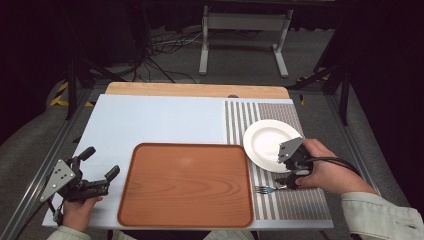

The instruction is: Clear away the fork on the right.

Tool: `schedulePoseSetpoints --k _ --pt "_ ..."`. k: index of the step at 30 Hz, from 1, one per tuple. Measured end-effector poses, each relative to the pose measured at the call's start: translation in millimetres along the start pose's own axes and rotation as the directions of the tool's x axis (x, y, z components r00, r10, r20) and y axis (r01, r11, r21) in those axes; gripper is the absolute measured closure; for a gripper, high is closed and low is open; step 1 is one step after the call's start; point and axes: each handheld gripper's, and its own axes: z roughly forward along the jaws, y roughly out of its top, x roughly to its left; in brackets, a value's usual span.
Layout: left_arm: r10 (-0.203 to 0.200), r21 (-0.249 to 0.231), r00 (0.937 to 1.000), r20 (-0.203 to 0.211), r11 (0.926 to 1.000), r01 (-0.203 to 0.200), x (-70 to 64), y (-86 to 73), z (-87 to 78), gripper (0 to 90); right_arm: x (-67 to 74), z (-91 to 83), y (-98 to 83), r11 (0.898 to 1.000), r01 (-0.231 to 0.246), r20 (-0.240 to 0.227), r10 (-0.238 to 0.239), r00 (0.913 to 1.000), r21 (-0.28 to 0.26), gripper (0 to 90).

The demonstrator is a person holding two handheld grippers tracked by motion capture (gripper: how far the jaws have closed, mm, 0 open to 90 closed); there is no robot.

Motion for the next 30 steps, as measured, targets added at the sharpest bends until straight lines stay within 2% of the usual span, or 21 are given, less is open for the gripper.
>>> schedulePoseSetpoints --k 4,11,12,15,20,24,27,30 --pt "0.001 0.000 1.0000 0.000 1.0000 -0.001 0.0 -0.1 0.1 0.5 2.6 4.0 -1.0 0.999 0.013 -0.024 -0.013 0.9996 0.035 20.0" --pt "-0.002 -0.001 1.0000 -0.001 1.0000 0.002 0.0 -0.1 0.1 0.5 5.1 9.0 -2.1 0.997 0.043 -0.051 -0.040 0.9979 0.060 22.2" --pt "-0.002 -0.001 1.0000 -0.001 1.0000 0.002 0.0 -0.2 0.1 0.5 6.7 11.6 -3.0 0.996 0.047 -0.070 -0.042 0.9967 0.078 23.0" --pt "0.002 0.000 1.0000 0.000 1.0000 -0.002 -0.1 0.0 0.0 0.5 8.3 15.9 -5.0 0.993 0.051 -0.085 -0.042 0.9955 0.111 24.5" --pt "-0.001 0.000 1.0000 -0.001 1.0000 0.001 -0.1 -0.3 0.3 0.5 10.8 21.9 -7.4 0.988 0.071 -0.118 -0.055 0.9915 0.141 29.9" --pt "0.001 0.001 1.0000 0.000 1.0000 -0.001 -0.2 -0.3 0.2 0.5 12.5 28.1 -9.8 0.977 0.114 -0.141 -0.089 0.9860 0.180 35.0" --pt "0.001 0.001 1.0000 0.001 1.0000 -0.001 -0.2 -0.2 0.2 0.5 13.5 31.3 -11.9 0.971 0.114 -0.154 -0.083 0.9846 0.211 37.8" --pt "-0.001 0.001 1.0000 0.001 1.0000 0.001 -0.3 -0.4 0.4 0.5 13.5 35.4 -14.0 0.960 0.143 -0.171 -0.103 0.9798 0.239 41.2"
